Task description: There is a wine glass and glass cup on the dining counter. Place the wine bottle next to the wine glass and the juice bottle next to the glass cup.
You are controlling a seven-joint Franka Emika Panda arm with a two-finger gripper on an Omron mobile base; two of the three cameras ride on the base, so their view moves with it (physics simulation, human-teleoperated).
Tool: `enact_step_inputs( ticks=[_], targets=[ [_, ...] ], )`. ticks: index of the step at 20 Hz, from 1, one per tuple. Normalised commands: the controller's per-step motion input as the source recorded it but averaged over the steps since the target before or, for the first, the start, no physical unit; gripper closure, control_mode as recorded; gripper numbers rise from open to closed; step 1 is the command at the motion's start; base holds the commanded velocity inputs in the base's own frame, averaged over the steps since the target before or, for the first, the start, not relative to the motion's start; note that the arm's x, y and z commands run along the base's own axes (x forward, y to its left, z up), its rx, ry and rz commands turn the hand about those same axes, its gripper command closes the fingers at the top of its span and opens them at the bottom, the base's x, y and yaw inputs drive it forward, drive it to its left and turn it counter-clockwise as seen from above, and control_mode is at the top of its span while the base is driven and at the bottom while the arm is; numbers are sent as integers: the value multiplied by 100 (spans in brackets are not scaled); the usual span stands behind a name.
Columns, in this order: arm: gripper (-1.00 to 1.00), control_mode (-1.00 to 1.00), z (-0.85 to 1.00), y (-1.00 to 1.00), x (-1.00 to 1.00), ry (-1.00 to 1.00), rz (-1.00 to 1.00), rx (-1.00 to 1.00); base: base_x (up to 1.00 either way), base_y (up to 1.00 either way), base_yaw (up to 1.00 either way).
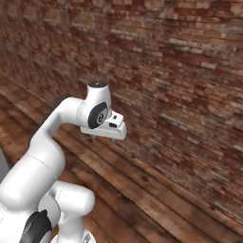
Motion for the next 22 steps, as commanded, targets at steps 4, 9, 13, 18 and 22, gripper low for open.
enact_step_inputs(
  ticks=[4,9,13,18,22],
  targets=[
    [-100,100,0,0,0,0,0,0,85,6,27],
    [-100,100,0,0,0,0,0,0,81,4,31],
    [-100,100,0,0,0,0,0,0,79,2,34],
    [-100,100,0,0,0,0,0,0,74,0,40],
    [-100,100,0,0,0,0,0,0,72,0,42]
  ],
)
